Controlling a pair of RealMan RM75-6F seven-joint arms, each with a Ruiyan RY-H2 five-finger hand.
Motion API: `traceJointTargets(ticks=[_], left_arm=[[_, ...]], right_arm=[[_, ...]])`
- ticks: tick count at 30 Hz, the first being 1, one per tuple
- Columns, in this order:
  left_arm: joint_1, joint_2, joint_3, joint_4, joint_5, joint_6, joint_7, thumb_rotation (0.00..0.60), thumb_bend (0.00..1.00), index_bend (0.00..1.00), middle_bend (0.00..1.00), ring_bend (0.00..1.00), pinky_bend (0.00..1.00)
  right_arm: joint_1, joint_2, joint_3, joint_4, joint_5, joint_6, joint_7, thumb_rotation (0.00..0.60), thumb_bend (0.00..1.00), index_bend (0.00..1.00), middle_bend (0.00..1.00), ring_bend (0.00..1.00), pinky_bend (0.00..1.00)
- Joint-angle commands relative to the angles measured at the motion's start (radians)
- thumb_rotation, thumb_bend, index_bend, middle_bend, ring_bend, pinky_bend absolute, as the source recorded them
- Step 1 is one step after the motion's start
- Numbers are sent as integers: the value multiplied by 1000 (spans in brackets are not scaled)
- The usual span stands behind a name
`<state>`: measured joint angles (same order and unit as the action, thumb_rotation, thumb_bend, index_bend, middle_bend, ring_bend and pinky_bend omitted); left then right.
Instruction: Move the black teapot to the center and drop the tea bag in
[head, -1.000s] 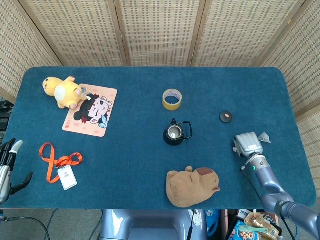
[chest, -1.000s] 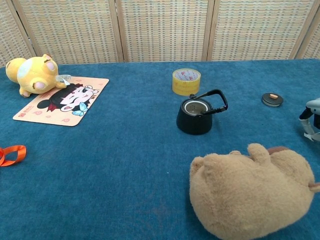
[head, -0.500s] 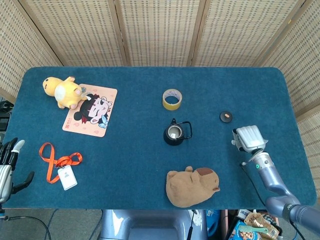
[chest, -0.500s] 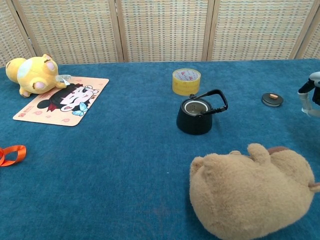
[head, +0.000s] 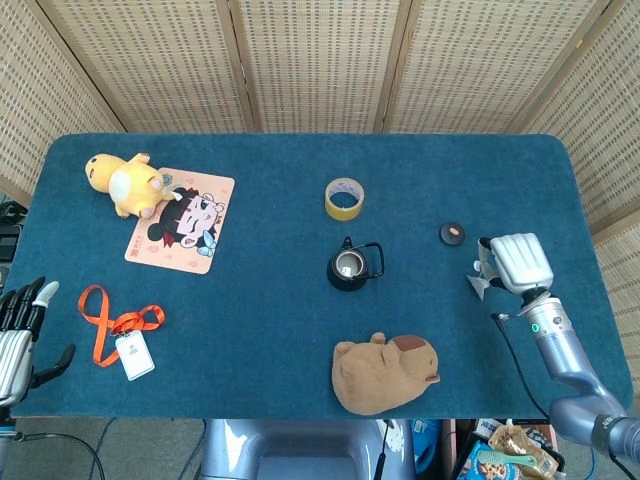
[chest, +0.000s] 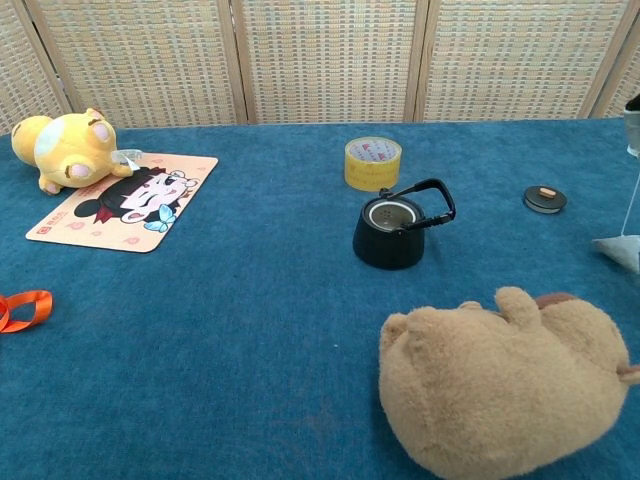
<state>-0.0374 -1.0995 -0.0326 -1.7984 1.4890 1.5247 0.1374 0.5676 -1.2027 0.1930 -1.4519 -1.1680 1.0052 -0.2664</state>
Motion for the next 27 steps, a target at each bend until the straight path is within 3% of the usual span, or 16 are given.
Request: traceJointTargets(ticks=[1,19,27], left_arm=[[-2,0,1,-1,-1,-4,2,600,338,0,0,0,0],[-2,-3,7,2,-4,-12,-2,600,339,0,0,0,0],[-2,-7,7,8,-5,-14,-7,600,339,0,0,0,0]], right_arm=[[0,19,11,-31,-3,9,12,600,694,710,945,994,988],[53,135,69,-224,-24,-46,132,600,698,723,946,994,988],[110,176,106,-286,21,-100,131,600,700,728,946,994,988]])
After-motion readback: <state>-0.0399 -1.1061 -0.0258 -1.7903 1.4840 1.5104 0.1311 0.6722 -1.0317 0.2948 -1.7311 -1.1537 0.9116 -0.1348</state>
